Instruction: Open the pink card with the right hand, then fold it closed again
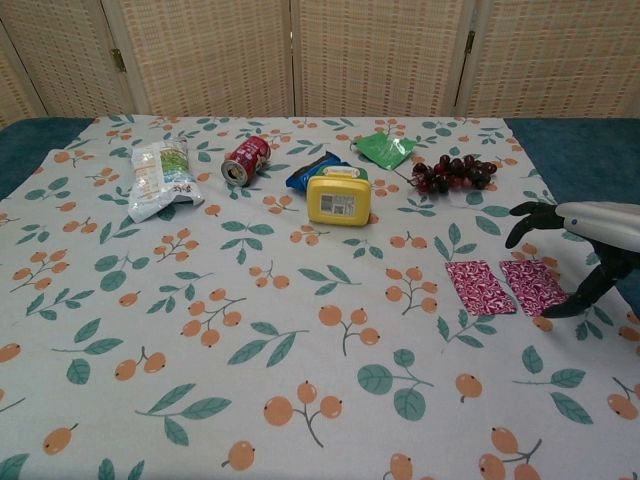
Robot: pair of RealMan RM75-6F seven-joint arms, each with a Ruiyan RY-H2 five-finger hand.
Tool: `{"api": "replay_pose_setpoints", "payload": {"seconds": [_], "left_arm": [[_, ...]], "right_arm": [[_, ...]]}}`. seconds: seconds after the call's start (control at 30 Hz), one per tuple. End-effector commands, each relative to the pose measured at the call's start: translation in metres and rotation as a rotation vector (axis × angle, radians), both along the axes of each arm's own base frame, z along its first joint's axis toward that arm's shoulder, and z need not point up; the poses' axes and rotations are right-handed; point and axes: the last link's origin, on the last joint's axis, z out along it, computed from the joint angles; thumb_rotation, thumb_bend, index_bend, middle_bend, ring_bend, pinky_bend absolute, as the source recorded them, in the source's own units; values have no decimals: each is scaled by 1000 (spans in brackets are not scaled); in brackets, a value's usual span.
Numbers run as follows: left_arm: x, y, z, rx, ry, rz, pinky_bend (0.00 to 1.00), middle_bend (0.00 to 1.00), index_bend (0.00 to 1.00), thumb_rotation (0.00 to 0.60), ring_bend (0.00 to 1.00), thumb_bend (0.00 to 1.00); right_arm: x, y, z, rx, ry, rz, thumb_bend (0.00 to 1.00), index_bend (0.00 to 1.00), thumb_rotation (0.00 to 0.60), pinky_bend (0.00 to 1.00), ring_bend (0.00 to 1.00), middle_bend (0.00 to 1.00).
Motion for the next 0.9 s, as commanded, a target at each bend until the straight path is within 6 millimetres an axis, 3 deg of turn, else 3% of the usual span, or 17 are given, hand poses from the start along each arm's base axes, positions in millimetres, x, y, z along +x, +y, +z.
{"api": "replay_pose_setpoints", "payload": {"seconds": [0.03,0.3,0.9], "left_arm": [[0,0,0,-2,-1,-2,0,0,173,600,44,214],[-3,-3,2,4,-2,6,0,0,173,600,43,213],[-4,-2,0,-2,-1,8,0,0,172,600,44,213]], "right_arm": [[15,0,-3,23,-17,13,103,226,534,0,0,44],[32,-9,-21,42,-5,2,102,226,532,0,0,39],[34,-16,-33,61,33,-25,102,197,534,0,0,32]]}}
